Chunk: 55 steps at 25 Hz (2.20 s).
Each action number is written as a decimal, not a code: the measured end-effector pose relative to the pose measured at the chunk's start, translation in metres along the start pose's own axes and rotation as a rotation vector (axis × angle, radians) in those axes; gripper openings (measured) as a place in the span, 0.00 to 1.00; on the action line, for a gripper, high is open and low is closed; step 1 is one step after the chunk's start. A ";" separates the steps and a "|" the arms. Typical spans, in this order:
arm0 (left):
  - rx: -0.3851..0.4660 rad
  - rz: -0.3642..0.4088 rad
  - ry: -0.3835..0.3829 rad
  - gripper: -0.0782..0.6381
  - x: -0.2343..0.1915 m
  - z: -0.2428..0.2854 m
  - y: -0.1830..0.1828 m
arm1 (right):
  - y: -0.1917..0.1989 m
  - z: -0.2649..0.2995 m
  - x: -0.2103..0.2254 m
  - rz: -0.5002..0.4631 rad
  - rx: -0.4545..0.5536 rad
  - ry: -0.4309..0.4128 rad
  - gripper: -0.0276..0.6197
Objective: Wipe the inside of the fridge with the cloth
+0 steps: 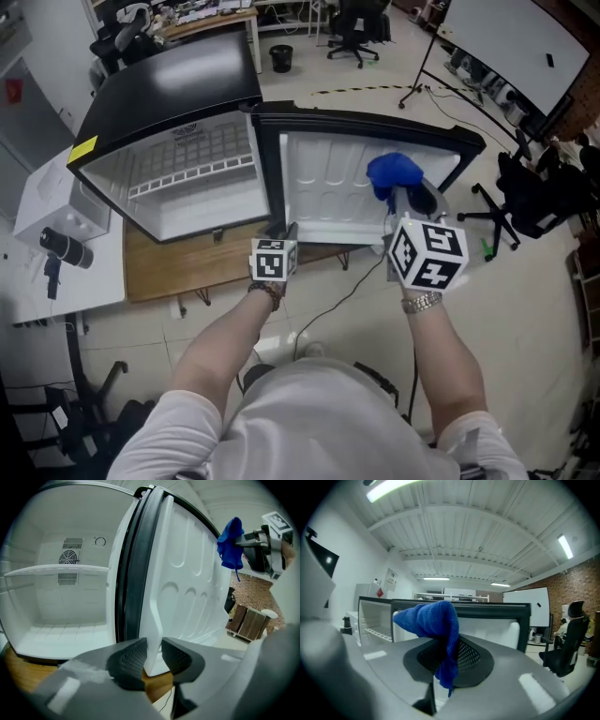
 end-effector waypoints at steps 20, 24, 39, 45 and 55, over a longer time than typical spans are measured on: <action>-0.007 -0.006 0.085 0.25 -0.002 -0.001 0.005 | 0.053 0.044 -0.211 -0.050 -0.136 -0.301 0.10; -0.009 -0.001 0.092 0.26 -0.002 -0.001 0.004 | 0.053 0.043 -0.208 -0.060 -0.128 -0.277 0.10; 0.003 0.010 0.105 0.26 -0.001 -0.002 0.001 | 0.065 0.045 -0.172 -0.027 -0.132 -0.227 0.10; 0.002 0.020 0.094 0.25 -0.001 -0.004 -0.001 | 0.070 0.056 -0.161 -0.036 -0.148 -0.199 0.10; 0.004 0.013 0.076 0.25 -0.004 -0.001 0.004 | 0.075 0.059 -0.125 -0.031 -0.157 -0.134 0.10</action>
Point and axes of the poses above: the fingertips, and each gripper's own axes: z forward along the fingers, x to its right, y out of its underside, the point moved 2 cm from there along -z, backward along the fingers, and after that the axes turned 11 degrees about y, right-handed, at the moved point
